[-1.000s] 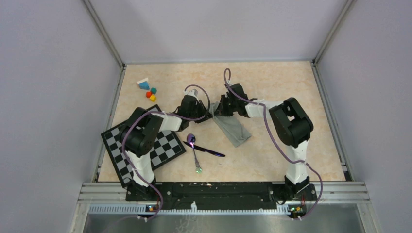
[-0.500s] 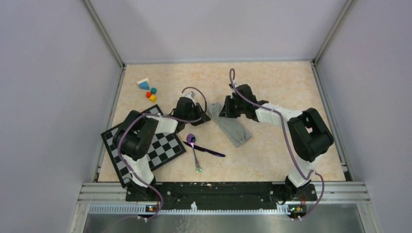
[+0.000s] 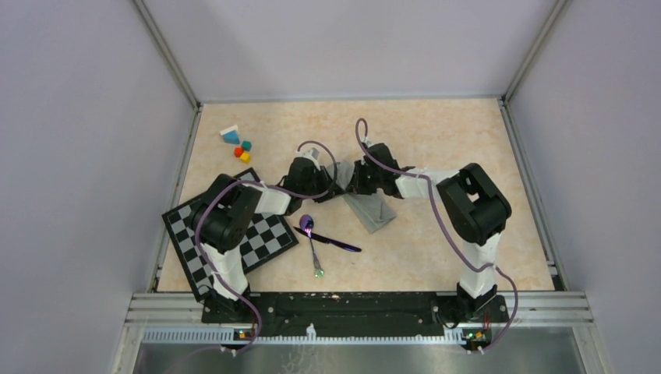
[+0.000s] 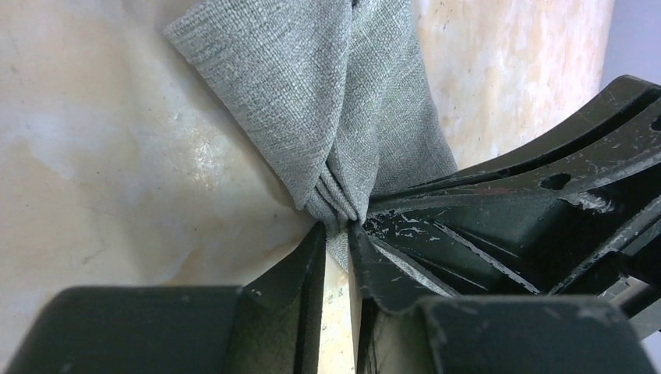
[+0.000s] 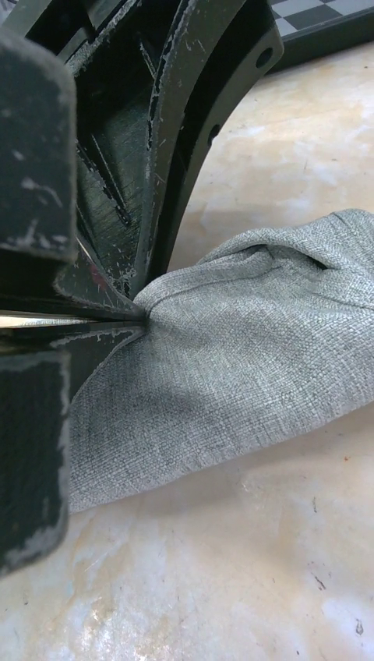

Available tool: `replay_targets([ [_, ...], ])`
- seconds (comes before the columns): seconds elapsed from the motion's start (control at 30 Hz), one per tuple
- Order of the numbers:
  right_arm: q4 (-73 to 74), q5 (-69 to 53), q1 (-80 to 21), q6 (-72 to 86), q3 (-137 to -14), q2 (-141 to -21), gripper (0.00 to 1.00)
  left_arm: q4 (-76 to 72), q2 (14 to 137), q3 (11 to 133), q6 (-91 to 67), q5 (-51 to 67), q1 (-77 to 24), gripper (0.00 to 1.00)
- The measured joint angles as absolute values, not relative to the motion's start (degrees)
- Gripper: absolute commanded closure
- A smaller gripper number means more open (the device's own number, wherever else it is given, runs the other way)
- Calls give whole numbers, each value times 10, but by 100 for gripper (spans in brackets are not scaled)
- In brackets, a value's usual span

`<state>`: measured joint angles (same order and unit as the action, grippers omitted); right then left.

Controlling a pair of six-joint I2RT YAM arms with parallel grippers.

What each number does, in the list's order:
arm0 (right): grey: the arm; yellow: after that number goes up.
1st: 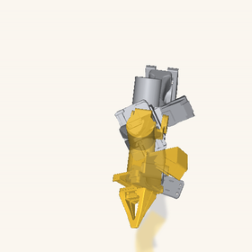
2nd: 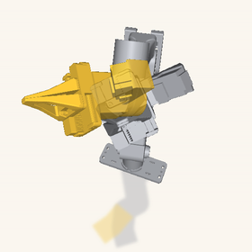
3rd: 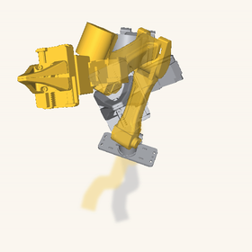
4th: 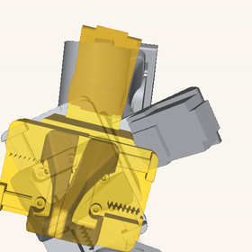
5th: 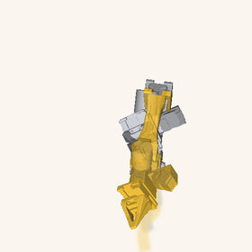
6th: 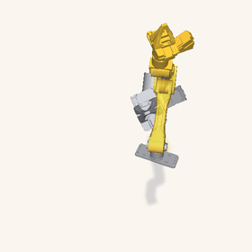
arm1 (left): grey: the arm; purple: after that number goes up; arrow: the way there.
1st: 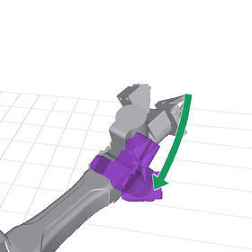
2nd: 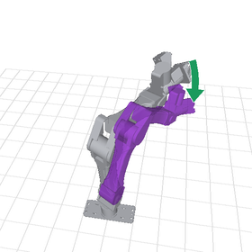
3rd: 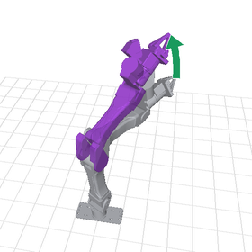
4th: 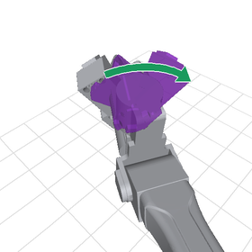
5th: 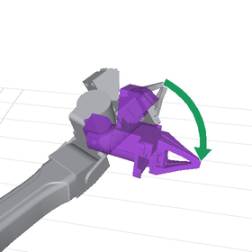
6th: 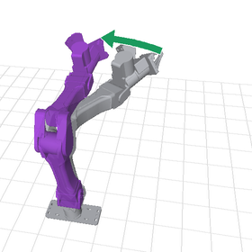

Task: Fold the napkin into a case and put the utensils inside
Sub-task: Stuff the top corner of the smaller-rectangle-folded napkin at the center of the board.

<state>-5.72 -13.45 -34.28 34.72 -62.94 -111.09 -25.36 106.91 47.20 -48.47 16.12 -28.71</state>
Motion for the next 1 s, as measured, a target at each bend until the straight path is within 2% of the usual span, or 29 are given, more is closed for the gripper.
replay_targets([
  [0.07,-57,-128,-343,351,-629,-1111,97,-253,1069,472,-483,158,-287,76],
  [0.23,-37,-132,-343,320,-606,-1072,59,-227,1039,456,-460,155,-277,64],
  [0.4,16,-143,-344,230,-599,-985,41,-148,949,417,-430,153,-249,49],
  [0.57,57,-123,-358,157,-600,-930,37,-83,852,416,-407,148,-229,39],
  [0.77,121,-42,-417,100,-601,-929,37,-14,755,416,-392,134,-211,38],
  [0.93,155,34,-453,70,-622,-962,38,27,724,415,-389,115,-200,37],
  [1.0,164,62,-466,59,-633,-984,41,36,719,413,-388,110,-197,39],
])
